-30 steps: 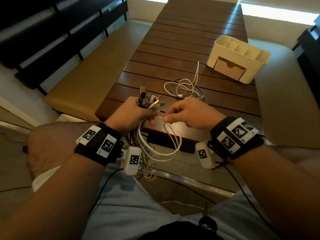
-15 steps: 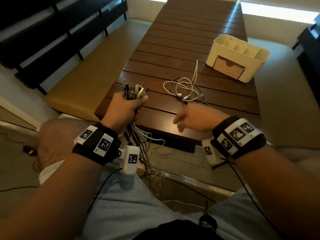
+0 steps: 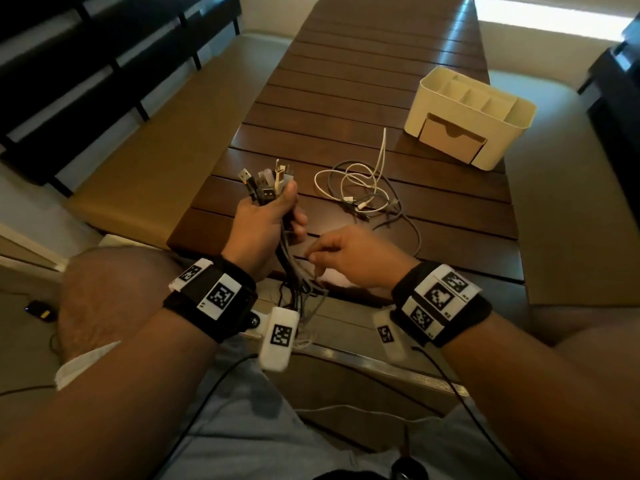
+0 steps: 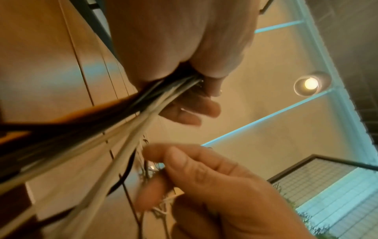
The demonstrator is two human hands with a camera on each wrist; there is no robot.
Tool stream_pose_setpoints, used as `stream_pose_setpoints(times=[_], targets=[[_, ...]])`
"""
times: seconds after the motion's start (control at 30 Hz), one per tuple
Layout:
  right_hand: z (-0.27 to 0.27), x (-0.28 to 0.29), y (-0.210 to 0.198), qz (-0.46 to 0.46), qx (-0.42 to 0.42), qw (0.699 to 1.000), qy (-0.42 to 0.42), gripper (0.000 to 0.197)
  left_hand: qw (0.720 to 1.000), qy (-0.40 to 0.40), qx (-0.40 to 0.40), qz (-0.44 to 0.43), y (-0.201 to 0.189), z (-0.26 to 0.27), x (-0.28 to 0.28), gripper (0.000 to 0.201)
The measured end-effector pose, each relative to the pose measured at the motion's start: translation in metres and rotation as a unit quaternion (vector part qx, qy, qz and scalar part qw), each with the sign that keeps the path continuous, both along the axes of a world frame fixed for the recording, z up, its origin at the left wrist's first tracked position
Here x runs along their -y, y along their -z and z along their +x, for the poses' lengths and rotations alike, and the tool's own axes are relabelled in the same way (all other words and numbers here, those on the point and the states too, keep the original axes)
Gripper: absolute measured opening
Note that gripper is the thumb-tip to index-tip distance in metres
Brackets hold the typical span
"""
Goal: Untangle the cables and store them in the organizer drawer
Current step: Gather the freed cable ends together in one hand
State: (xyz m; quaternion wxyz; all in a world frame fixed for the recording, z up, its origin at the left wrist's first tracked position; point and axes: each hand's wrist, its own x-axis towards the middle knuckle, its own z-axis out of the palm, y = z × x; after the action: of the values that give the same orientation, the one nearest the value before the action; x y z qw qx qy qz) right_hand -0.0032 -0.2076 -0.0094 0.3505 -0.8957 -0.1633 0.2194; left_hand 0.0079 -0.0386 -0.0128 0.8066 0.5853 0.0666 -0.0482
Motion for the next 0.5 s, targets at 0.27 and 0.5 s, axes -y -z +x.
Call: stream_pose_setpoints(times=[0.27,0.5], targets=[[0.047,0.044,0.010,-0.173,0.060,0.975,0.126,0.018,0.991,0.074,-0.005,0.112,0.032,0.022,-0.006,0.030],[0.071,0.044,0.018,-0.267,0.041,0.950,0.155,0.023,0.991,0.082,-0.002,0.101,0.041,0.030,-0.002,0.031]])
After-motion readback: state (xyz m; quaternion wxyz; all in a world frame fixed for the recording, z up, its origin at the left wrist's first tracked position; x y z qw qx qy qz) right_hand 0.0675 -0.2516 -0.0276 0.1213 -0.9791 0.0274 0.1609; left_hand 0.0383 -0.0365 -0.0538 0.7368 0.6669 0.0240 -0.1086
